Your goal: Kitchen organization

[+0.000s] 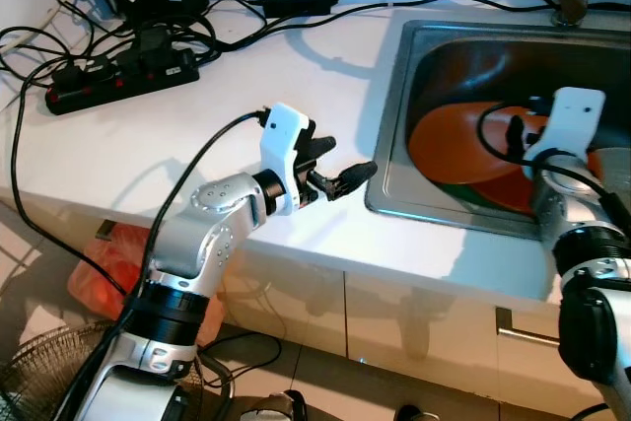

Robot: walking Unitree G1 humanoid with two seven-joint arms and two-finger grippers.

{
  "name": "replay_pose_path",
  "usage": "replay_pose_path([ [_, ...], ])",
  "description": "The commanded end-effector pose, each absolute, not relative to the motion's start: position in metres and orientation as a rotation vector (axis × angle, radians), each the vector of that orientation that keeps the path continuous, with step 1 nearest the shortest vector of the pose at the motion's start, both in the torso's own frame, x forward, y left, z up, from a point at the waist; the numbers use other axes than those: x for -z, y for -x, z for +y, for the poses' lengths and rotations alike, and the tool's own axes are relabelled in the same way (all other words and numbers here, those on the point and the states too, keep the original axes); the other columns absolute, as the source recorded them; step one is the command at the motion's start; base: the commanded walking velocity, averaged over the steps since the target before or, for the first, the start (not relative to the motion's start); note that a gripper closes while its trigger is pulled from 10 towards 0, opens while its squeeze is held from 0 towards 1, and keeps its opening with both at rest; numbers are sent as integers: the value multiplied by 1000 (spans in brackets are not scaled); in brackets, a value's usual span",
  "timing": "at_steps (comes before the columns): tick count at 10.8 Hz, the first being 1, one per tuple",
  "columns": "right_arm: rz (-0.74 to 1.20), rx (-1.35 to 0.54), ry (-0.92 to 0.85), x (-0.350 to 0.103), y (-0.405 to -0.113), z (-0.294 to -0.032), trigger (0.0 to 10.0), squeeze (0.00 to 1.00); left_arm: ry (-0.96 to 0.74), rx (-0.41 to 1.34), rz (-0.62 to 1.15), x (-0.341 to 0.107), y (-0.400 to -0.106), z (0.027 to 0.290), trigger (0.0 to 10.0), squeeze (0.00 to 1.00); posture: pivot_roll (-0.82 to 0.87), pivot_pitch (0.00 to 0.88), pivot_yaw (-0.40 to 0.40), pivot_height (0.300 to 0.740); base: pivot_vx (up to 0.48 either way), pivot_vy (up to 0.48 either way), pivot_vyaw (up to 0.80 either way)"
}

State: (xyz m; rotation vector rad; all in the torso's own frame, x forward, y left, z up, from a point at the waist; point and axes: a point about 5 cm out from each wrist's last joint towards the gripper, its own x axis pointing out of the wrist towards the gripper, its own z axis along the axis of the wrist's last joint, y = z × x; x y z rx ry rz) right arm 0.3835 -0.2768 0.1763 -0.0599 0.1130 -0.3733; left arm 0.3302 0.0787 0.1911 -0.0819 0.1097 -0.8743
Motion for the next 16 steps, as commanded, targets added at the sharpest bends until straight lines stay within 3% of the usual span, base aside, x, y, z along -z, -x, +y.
replay_pose_path([
  [1, 211, 404, 60, -147, -371, -285, 10000, 1000, 76, 847, 98, -193, -333, 84, 10000, 0, 85, 132, 129, 740, 0, 0, 0],
  [7, 74, 355, 64, -169, -376, -277, 10000, 1000, 149, 683, -6, -193, -341, 91, 10000, 0, 47, 95, 76, 740, 0, 0, 0],
  [9, 9, 315, 99, -176, -375, -265, 10000, 1000, 133, 586, -67, -195, -343, 95, 10000, 0, 34, 83, 63, 740, 0, 0, 0],
  [11, -62, 232, 146, -181, -365, -236, 10000, 1000, 146, 448, -124, -191, -336, 110, 10000, 0, 7, 75, 57, 740, 0, 0, 0],
  [12, -76, 203, 149, -180, -361, -226, 10000, 0, 142, 429, -133, -188, -331, 114, 10000, 0, 5, 74, 56, 740, 0, 0, 0],
  [16, -245, 138, 154, -192, -328, -188, 10000, 0, 64, 309, -274, -201, -314, 122, 10000, 0, 13, 52, 35, 740, 0, 0, 0],
])
